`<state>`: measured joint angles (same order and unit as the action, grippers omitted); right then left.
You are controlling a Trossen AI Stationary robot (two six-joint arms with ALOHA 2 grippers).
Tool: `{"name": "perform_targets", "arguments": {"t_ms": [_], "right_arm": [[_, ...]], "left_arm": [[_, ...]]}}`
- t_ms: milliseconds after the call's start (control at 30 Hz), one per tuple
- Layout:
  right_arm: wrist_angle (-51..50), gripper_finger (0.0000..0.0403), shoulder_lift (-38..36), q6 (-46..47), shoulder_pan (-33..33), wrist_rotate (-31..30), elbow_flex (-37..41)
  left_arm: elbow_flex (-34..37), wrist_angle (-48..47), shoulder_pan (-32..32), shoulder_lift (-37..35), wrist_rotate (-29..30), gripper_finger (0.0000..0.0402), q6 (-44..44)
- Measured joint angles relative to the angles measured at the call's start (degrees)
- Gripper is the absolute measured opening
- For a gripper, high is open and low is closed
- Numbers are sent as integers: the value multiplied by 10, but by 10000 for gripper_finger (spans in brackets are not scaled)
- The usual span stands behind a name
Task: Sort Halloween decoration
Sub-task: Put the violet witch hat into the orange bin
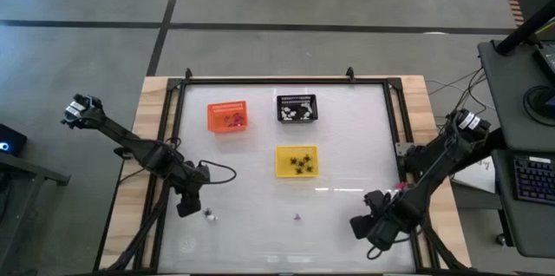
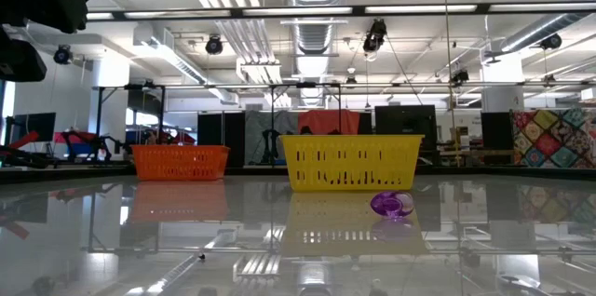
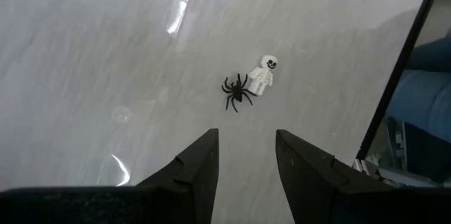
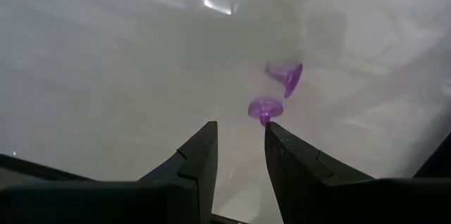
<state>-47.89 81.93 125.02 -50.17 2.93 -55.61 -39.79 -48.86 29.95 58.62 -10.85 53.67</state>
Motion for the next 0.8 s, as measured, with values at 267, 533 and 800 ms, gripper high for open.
{"name": "perform_targets", "arguments": {"t_ms": [267, 533, 800], "right_arm": [[52, 107, 7, 30, -22, 1, 30], [55, 107, 34, 29, -25, 6, 31], [63, 107, 63, 18, -25, 26, 31]], "left_arm": [[0, 0, 0, 2, 0, 123, 9], [0, 0, 0, 2, 0, 123, 10], [0, 2, 0, 2, 0, 123, 10]]}}
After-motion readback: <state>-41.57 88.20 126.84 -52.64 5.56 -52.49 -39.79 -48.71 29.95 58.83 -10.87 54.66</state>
